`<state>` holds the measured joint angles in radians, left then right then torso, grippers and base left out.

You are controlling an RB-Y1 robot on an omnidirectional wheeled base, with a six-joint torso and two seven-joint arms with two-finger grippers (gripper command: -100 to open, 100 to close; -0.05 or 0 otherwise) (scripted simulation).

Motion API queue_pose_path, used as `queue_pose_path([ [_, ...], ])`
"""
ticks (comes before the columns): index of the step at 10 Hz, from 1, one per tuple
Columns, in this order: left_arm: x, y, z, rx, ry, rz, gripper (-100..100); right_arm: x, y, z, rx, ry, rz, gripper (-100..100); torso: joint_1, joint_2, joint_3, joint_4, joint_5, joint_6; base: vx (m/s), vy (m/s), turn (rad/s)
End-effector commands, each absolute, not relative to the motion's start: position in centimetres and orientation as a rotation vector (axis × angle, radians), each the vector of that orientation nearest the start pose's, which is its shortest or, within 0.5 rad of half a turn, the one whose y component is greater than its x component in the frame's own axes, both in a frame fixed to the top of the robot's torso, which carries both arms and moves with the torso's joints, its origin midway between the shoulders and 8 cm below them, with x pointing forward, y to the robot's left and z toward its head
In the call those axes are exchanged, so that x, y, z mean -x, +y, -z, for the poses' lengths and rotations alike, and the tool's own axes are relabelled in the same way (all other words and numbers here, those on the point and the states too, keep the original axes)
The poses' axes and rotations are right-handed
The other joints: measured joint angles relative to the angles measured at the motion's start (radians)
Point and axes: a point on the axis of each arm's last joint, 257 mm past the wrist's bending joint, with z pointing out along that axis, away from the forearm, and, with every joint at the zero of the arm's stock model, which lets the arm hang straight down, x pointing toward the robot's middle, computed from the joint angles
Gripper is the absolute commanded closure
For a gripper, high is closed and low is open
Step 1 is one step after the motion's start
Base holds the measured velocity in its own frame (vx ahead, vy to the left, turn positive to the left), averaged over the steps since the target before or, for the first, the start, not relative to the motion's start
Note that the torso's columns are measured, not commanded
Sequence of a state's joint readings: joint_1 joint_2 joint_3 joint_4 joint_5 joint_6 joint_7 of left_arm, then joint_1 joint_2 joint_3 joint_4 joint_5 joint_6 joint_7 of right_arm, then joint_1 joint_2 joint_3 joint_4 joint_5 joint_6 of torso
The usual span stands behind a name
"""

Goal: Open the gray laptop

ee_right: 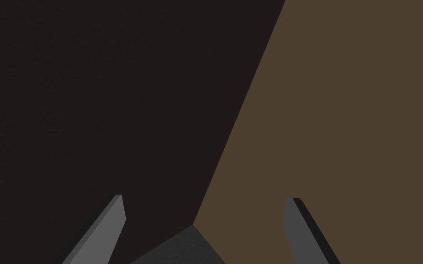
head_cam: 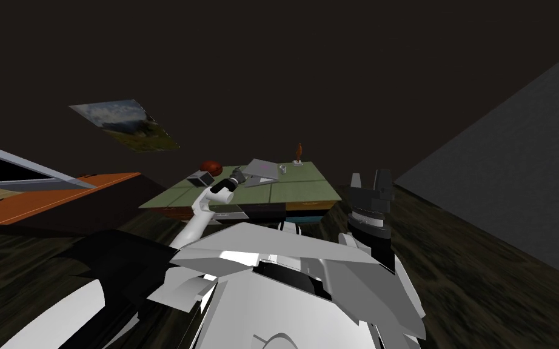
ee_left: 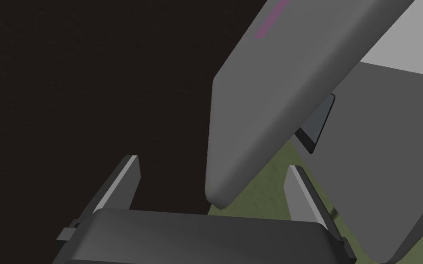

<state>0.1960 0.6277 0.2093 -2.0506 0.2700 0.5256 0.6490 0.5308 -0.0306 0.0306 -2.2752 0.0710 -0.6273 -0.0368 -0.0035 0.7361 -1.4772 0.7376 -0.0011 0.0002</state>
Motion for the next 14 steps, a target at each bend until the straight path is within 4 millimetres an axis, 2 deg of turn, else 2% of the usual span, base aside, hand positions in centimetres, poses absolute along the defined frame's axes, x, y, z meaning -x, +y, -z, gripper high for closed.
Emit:
queue_pose_path([
  [1, -47.6, 42.4, 11.2, 1.576, 1.063, 1.195, -100, -32.3, -25.5, -3.4, -0.53, 0.61, -1.341, 0, 0.001, 0.0, 0.0, 0.0, 0.0, 0.0, 0.039, -0.013, 0.032],
  [7, -46.1, 41.0, 8.2, 1.57, 1.084, 1.209, -100, -32.3, -25.5, -3.4, -0.53, 0.61, -1.341, 0, 0.003, 0.002, 0.001, 0.0, 0.001, 0.0, 0.037, 0.007, 0.034],
  [8, -46.3, 41.2, 8.4, 1.569, 1.082, 1.208, -100, -32.3, -25.5, -3.4, -0.53, 0.61, -1.341, 0, 0.003, 0.002, 0.001, 0.0, 0.001, 0.0, 0.015, 0.006, 0.008],
  [9, -46.3, 41.2, 8.4, 1.571, 1.082, 1.208, 0, -32.3, -25.5, -3.4, -0.53, 0.61, -1.341, 0, 0.003, 0.003, 0.002, 0.001, 0.001, 0.0, 0.0, 0.0, 0.0],
  [14, -46.3, 41.2, 8.4, 1.571, 1.082, 1.208, 0, -32.3, -25.5, -3.4, -0.53, 0.61, -1.341, 0, 0.004, 0.002, 0.001, 0.0, 0.001, 0.0, 0.0, 0.0, 0.0],
])
